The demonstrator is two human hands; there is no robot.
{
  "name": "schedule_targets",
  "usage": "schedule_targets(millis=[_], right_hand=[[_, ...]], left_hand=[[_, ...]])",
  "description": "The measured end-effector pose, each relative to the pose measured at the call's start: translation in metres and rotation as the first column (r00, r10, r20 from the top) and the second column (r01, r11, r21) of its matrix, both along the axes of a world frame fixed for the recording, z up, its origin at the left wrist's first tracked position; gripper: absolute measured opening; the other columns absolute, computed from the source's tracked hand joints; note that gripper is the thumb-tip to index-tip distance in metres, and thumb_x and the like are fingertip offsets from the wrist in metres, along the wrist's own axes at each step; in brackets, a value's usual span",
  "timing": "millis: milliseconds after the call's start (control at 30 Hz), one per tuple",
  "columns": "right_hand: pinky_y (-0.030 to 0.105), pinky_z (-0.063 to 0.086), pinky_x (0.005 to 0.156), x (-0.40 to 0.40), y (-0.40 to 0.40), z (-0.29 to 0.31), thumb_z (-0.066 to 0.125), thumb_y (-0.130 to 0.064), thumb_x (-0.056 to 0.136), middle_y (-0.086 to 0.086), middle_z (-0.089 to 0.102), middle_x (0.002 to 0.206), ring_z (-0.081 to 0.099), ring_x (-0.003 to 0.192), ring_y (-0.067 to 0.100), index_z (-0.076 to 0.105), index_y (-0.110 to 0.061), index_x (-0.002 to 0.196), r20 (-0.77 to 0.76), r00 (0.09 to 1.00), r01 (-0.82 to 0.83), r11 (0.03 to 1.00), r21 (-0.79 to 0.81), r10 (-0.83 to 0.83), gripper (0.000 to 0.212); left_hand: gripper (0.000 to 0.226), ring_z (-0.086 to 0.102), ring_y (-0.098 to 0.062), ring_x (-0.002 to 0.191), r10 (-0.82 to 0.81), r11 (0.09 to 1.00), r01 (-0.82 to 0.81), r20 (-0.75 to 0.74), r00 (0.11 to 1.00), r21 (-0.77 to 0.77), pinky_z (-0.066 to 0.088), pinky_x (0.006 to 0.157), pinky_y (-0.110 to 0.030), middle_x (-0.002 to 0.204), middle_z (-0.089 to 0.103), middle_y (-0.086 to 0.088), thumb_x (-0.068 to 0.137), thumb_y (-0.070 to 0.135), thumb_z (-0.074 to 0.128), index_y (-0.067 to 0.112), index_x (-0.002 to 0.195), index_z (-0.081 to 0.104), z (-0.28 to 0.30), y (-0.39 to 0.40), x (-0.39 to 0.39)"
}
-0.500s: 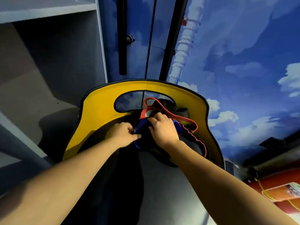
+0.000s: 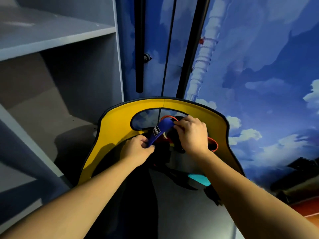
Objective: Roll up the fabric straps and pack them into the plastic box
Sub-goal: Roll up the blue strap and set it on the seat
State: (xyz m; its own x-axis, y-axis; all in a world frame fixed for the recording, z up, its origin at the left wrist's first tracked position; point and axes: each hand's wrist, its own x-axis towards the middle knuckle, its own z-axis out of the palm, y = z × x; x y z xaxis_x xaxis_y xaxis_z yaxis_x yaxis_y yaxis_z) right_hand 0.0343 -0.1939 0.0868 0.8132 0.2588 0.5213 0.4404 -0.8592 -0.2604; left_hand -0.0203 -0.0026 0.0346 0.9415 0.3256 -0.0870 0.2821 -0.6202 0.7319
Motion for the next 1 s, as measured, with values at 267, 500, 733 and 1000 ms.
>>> schedule_targets(millis=[267, 500, 733, 1000], right_hand=[[0.037, 0.051, 0.068, -0.039, -0.011, 0.059, 0.08, -0.024, 0.082, -0.004, 0.067, 0.084, 0.063, 0.078, 0.024, 0.081, -0.021, 0.093, 0.134, 0.989, -0.08, 0.986, 0.149, 0.06, 0.011], [0.038, 0.054, 0.063, -0.104, -0.019, 0.08, 0.078, -0.015, 0.08, -0.006, 0.063, 0.084, 0.064, 0.077, 0.019, 0.076, -0.019, 0.085, 0.09, 0.988, -0.142, 0.977, 0.159, 0.128, 0.007], [0.007, 0.043, 0.071, -0.122, -0.016, 0.141, 0.068, -0.025, 0.093, -0.006, 0.069, 0.102, 0.064, 0.087, 0.007, 0.069, -0.017, 0.119, -0.28, 0.946, -0.008, 0.876, 0.483, 0.163, 0.027], [0.038, 0.047, 0.108, -0.114, -0.008, 0.17, 0.066, -0.027, 0.096, 0.001, 0.067, 0.128, 0.063, 0.118, 0.014, 0.058, -0.011, 0.138, -0.403, 0.841, -0.054, 0.798, 0.6, 0.36, 0.046]], left_hand=[[0.022, 0.053, -0.015, 0.072, 0.183, 0.981, -0.195, 0.365, 0.913, -0.004, 0.038, 0.061, -0.026, 0.075, 0.058, 0.01, 0.086, 0.028, 0.074, 0.027, 0.108, 0.079, 0.096, 0.014, -0.019], [0.037, 0.072, -0.014, 0.073, 0.173, 0.959, -0.032, 0.49, 0.855, -0.282, 0.06, 0.076, -0.032, 0.08, 0.076, 0.005, 0.087, 0.008, 0.069, 0.026, 0.119, 0.074, 0.166, -0.005, -0.056], [0.038, 0.072, -0.017, 0.103, 0.08, 0.764, 0.217, 0.423, 0.903, -0.608, 0.058, 0.092, -0.034, 0.112, 0.075, -0.004, 0.094, 0.0, 0.063, 0.033, 0.11, 0.074, 0.187, -0.019, -0.088], [0.023, 0.074, -0.022, 0.095, 0.044, 0.749, 0.236, 0.401, 0.915, -0.619, 0.061, 0.085, -0.037, 0.091, 0.078, -0.003, 0.091, -0.002, 0.068, 0.019, 0.088, 0.076, 0.207, -0.023, -0.108]])
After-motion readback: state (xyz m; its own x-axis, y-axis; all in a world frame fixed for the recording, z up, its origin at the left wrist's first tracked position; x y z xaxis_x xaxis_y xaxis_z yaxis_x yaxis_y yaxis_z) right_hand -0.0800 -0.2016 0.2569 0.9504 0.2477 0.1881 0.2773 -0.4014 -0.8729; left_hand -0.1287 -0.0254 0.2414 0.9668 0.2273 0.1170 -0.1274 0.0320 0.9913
